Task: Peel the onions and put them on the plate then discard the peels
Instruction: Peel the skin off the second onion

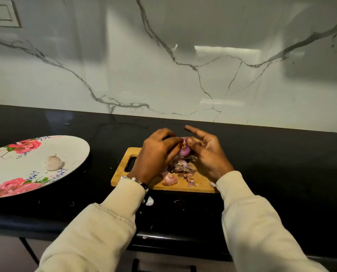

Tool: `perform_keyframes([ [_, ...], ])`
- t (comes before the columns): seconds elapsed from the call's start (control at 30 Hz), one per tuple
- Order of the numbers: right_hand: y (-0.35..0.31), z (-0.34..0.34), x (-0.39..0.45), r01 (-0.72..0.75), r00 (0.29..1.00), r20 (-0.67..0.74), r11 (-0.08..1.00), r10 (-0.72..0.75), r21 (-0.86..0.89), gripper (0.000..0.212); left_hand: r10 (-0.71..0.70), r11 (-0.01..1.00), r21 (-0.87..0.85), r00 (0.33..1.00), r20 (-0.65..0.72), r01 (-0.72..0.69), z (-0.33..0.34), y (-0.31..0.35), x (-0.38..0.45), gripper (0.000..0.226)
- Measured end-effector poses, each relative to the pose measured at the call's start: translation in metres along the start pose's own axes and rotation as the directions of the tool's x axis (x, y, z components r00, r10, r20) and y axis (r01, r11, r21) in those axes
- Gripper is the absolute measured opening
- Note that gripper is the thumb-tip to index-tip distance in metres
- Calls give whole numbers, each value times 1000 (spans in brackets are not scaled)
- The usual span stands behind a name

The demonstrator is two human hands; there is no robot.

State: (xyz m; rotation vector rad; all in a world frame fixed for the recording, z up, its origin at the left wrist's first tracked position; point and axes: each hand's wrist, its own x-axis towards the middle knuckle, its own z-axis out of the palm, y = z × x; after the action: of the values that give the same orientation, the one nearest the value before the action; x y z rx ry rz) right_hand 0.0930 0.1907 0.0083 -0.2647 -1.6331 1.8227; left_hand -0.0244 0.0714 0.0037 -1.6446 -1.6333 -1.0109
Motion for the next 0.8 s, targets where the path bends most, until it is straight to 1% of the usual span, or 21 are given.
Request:
perform_keyframes([
  [0.1,2,0,1,-5,1000,-3,999,5,-47,48,13,999,33,1000,17,-13,0,1,0,34],
  [0.27,3,0,1,-2,1000,4,990,2,-139,46,69,991,112,996,49,-74,0,3,1,37],
  [0.37,3,1,0,15,1000,9,978,-13,-209,47,72,985,152,996,52,-79,0,4,1,39],
  [0.43,3,1,-1,19,1000,11,974,-17,-227,47,71,982,172,996,62,-80,1,4,1,37],
  [0.5,2,1,-1,7,1000,-2,980,-8,-199,48,43,990,135,998,54,-49,1,4,0,35],
  [0.6,2,-1,1,-14,999,-37,987,8,-161,50,3,1000,25,999,45,-4,0,0,-1,34],
  [0.67,2,-3,3,-16,999,-42,981,8,-191,50,10,1000,-9,997,76,-10,0,-3,0,36],
  [0.73,1,-3,2,-16,999,-35,967,7,-254,51,13,1000,-8,995,104,-13,1,-6,0,31],
  [0.8,0,-2,1,-16,999,-34,961,7,-275,51,8,1000,-7,994,108,-8,3,-7,0,27],
])
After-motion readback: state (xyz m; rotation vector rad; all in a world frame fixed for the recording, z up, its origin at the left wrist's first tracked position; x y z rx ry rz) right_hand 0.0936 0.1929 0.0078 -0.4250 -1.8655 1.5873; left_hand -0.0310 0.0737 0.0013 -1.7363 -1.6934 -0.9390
